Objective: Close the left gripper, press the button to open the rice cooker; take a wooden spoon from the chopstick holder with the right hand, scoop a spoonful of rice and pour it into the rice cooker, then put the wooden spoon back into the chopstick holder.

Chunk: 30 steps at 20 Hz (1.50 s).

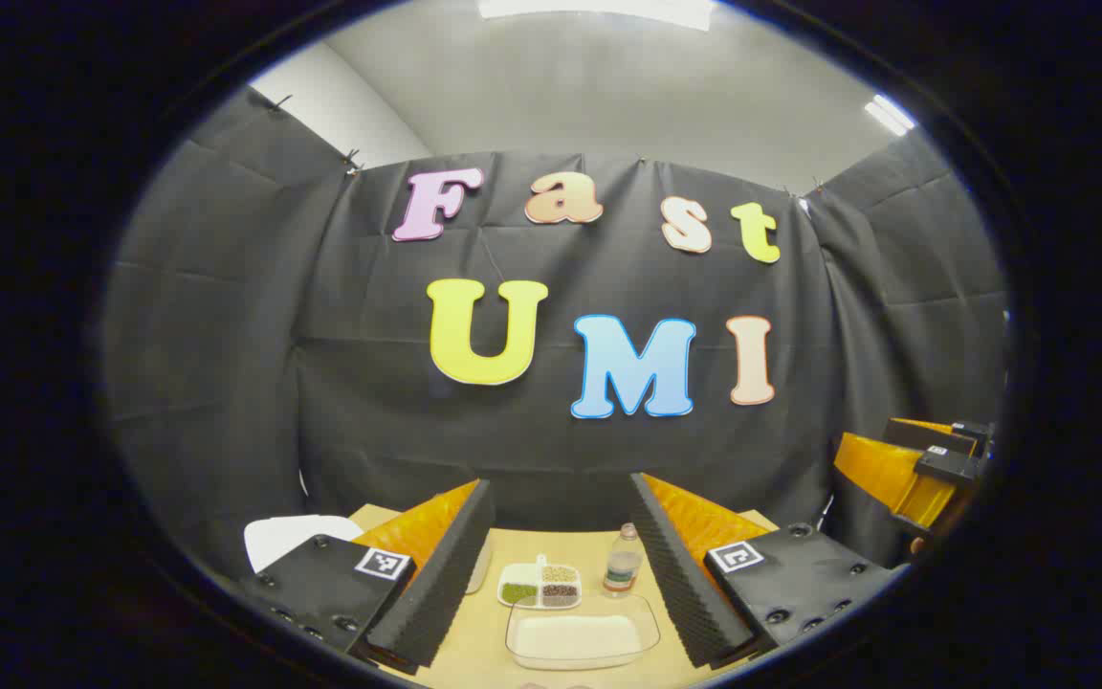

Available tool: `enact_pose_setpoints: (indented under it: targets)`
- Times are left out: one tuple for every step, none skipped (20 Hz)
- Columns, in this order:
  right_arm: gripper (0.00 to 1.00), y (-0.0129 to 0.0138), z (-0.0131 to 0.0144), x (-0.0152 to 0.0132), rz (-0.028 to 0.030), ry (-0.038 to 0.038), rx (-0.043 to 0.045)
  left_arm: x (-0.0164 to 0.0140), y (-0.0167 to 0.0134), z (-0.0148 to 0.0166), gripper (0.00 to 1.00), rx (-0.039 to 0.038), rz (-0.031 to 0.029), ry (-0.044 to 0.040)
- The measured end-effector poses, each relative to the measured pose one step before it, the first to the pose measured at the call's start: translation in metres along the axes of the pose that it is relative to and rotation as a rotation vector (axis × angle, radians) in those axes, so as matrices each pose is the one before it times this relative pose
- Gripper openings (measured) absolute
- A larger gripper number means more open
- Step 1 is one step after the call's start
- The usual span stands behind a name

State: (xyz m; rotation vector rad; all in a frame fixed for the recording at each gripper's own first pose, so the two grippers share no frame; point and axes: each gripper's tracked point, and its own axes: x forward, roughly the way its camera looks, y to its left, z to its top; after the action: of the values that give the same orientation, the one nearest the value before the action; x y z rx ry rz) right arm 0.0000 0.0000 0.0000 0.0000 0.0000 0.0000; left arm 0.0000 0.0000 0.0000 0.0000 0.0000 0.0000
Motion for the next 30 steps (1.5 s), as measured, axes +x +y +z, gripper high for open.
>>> enact_pose_setpoints:
  targets:
    - [0.95,0.00068,-0.00033,0.0008,0.00138,0.00148,0.00062,0.0013,0.00242,-0.00072,0.98,0.00438,0.00799,0.00356]
    - [0.95,0.00056,-0.00202,0.00068,0.00026,0.0015,0.00161,0.0009,0.00101,-0.00003,0.98,0.00813,0.00156,0.00321]
    - [0.95,0.00152,-0.001,0.00011,0.00074,0.00243,0.00221,0.00074,0.00022,-0.00208,0.98,0.00791,0.00371,0.00117]
    - [0.95,0.00015,-0.00297,-0.00119,-0.00291,0.00571,0.00079,-0.0001,-0.00094,-0.00063,0.98,0.00351,-0.00083,-0.00164]
    - [0.95,0.00034,-0.00194,0.00013,-0.00185,0.00292,-0.00094,-0.00116,-0.00302,-0.00051,0.97,0.00623,-0.00369,-0.0018]
    - [0.95,0.00056,-0.00135,-0.00055,0.00185,0.00267,-0.00058,-0.00089,-0.0016,0.00071,0.92,0.01269,-0.00279,-0.00197]
    - [0.95,0.00032,-0.00091,-0.0005,0.00087,-0.00086,0.0003,-0.00238,-0.00172,0.00033,0.92,0.01376,-0.00205,-0.00538]
    - [0.95,-0.00126,-0.00145,-0.00026,-0.00241,0.00126,0.00142,-0.0012,0.00108,0.00198,0.97,0.00984,0.00357,-0.00661]
    - [0.95,0.0,-0.00094,-0.00049,-0.00144,0.0027,0.00557,-0.00038,0.00044,-0.00087,0.97,0.0018,0.00404,-0.00562]
    - [0.95,-0.00003,-0.00215,0.00032,0.00035,0.00441,0.00624,-0.0006,-0.00072,-0.00121,0.97,-0.00785,0.00278,0.00073]
    - [0.95,0.00058,-0.00029,0.00078,0.00091,0.00222,0.00324,0.00017,0.00114,-0.00164,0.92,-0.00324,0.0046,-0.00022]
    - [0.95,-0.00034,-0.00036,0.0003,-0.00156,-0.00022,0.00004,-0.00019,0.00351,-0.0003,0.92,0.00509,0.01321,-0.00164]
    - [0.95,-0.00073,-0.00031,-0.00033,-0.00287,0.00005,-0.00048,-0.00042,0.00178,-0.00089,0.97,0.00322,0.00729,-0.00275]
    - [0.95,-0.00096,-0.00086,-0.00117,-0.00326,-0.00356,0.00098,0.00004,0.00202,0.00037,0.92,-0.00135,0.00371,-0.00224]
    - [0.95,-0.0002,0.00163,0.00039,-0.00067,-0.00606,0.0042,-0.00047,0.00317,-0.00046,0.92,-0.00366,0.00608,-0.00052]
    - [0.95,0.0018,-0.00194,0.00056,0.0028,-0.00044,0.0016,-0.00101,0.00435,-0.00071,0.97,-0.00459,0.00433,0.00153]
    - [0.95,0.00147,-0.00155,0.00077,0.00002,0.00378,-0.00252,0.00059,0.00517,0.00039,0.97,-0.00636,0.00562,-0.00192]
    - [0.95,-0.0003,-0.00136,0.00153,-0.00146,0.00202,-0.00124,0.00051,0.00419,0.00064,0.97,-0.00626,0.00518,-0.00193]
    - [0.95,0.00013,-0.00062,0.00061,-0.00044,0.00076,0.00179,-0.00036,0.00639,-0.00018,0.98,0.00225,0.00783,-0.00434]
    - [0.95,0.00105,-0.00097,-0.00059,-0.00019,0.00157,0.00201,0.00142,0.007,-0.00012,0.98,0.00784,0.00655,-0.00091]
    - [0.95,0.00056,-0.00152,0.00059,-0.00045,0.00589,-0.00037,0.00028,0.00459,-0.00321,0.98,0.00709,0.00816,0.00081]
    - [0.95,0.00058,-0.00243,0.00052,0.00126,0.00465,-0.00086,0.00135,0.00463,-0.00264,0.98,0.00309,0.00339,0.00828]
    - [0.95,-0.00009,-0.00099,0.00147,-0.00057,0.00165,-0.00092,0.00155,0.00393,-0.00504,0.98,-0.00275,0.00433,0.00853]
    - [0.95,-0.0006,-0.00035,0.00057,-0.00255,-0.00162,0.00029,0.00048,0.00246,-0.00257,0.98,-0.00926,-0.00165,0.00899]
    - [0.95,0.00033,-0.00033,0.0013,-0.00026,-0.00086,0.00299,0.00239,0.00216,-0.00298,0.98,-0.00557,-0.00087,0.0088]
    - [0.95,0.00256,-0.00144,0.00141,0.0049,-0.00483,0.00775,0.00175,0.0038,-0.00096,1.0,0.00149,0.00415,0.00185]
    - [0.95,0.00467,-0.00084,0.00373,0.00772,-0.00033,0.00555,0.00183,0.00546,-0.00216,0.97,0.00428,0.00814,0.00019]
    - [0.95,0.00325,-0.0044,0.0028,0.00565,0.00667,-0.00462,0.00146,0.00497,0.00014,0.92,-0.00134,0.00909,-0.00295]
    - [0.95,0.00383,-0.00091,0.00469,0.00589,0.00222,-0.01095,0.00129,0.00462,-0.00254,0.92,-0.00738,0.00876,0.00068]
    - [0.95,0.00279,0.00009,0.0053,0.00515,0.00188,-0.00655,0.00029,0.00525,-0.00302,0.97,-0.00863,0.00566,0.00937]
